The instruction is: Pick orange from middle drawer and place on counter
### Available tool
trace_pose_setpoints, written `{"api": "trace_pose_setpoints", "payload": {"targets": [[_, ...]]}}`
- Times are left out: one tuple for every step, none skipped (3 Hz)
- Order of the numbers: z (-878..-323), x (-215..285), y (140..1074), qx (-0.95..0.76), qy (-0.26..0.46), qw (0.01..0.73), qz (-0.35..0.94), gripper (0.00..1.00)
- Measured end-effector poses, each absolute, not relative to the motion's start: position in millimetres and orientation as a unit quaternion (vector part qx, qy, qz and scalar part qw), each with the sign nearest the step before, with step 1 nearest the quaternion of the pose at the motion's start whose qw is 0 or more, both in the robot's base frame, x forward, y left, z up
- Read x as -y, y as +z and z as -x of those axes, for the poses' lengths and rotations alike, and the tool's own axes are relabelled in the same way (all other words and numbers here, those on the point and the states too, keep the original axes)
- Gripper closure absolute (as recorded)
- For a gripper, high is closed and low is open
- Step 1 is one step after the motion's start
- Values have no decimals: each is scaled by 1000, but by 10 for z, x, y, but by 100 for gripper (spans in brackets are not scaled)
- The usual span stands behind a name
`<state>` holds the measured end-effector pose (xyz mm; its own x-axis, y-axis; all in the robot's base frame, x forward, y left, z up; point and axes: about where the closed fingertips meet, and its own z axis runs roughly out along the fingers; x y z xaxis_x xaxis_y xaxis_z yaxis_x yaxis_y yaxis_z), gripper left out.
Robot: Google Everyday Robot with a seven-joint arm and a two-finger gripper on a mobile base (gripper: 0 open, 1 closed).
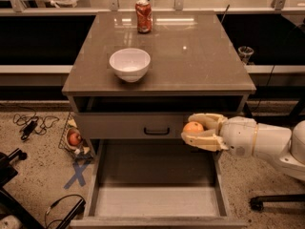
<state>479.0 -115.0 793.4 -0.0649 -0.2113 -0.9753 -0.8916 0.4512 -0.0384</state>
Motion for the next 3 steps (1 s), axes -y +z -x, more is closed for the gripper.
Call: {"api": "trace_pose_setpoints", "payload": {"targets": [[-4814,1155,7978,-658,313,542,418,100],[-4998,1200,8322,-656,300,557,412,100],[-5386,1351,8830,-664,276,571,396,100]]}}
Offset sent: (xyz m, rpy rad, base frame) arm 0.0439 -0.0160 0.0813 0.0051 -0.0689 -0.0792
